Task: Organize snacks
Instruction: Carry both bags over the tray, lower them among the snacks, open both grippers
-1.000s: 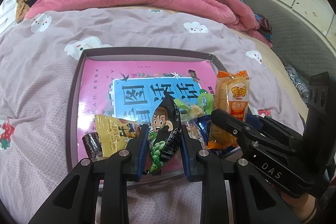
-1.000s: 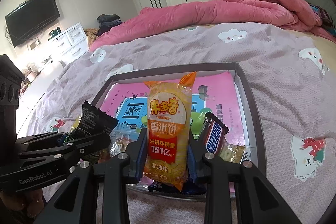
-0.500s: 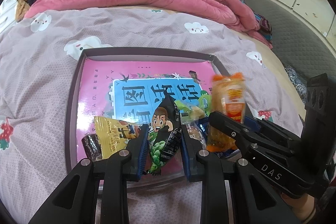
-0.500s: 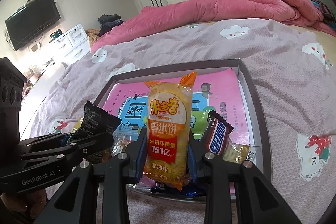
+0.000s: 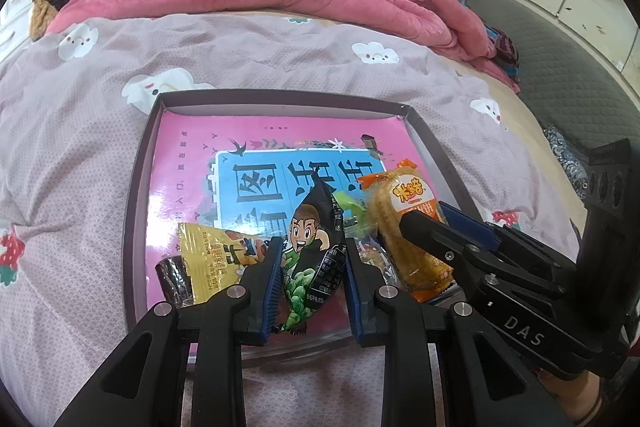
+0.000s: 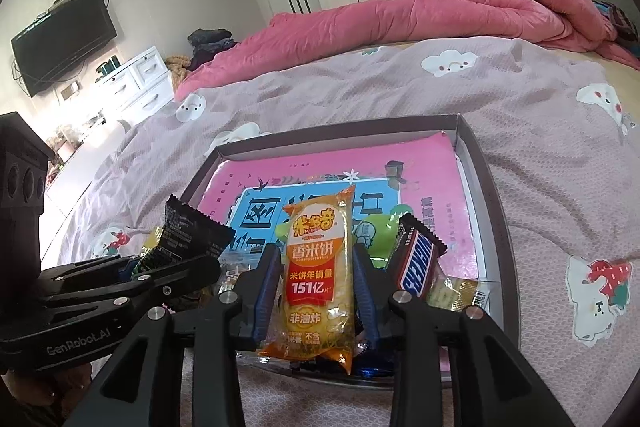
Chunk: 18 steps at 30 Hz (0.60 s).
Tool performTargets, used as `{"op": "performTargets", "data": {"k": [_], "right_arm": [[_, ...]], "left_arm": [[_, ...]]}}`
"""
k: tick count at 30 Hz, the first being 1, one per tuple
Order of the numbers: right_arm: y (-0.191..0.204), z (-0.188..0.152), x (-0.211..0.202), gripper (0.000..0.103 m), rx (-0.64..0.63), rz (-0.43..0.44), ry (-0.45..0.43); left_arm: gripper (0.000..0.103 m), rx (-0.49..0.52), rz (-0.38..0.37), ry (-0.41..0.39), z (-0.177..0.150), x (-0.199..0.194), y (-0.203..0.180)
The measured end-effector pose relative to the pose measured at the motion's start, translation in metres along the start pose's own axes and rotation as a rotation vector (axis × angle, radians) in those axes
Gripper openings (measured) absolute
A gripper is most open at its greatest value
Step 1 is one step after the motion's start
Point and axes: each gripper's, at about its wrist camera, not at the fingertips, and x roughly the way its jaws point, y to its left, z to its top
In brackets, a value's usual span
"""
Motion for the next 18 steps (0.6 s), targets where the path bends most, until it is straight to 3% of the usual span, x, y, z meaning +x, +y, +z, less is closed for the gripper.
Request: {"op": "performTargets", "data": {"k": [18], "right_arm": [[0.003,-0.004,-0.018,0.036,-0.016,-0.002,-0.017]], "left_arm": [[0.033,-0.003,0.001,-0.012,0.001,-0.004,0.0]]}}
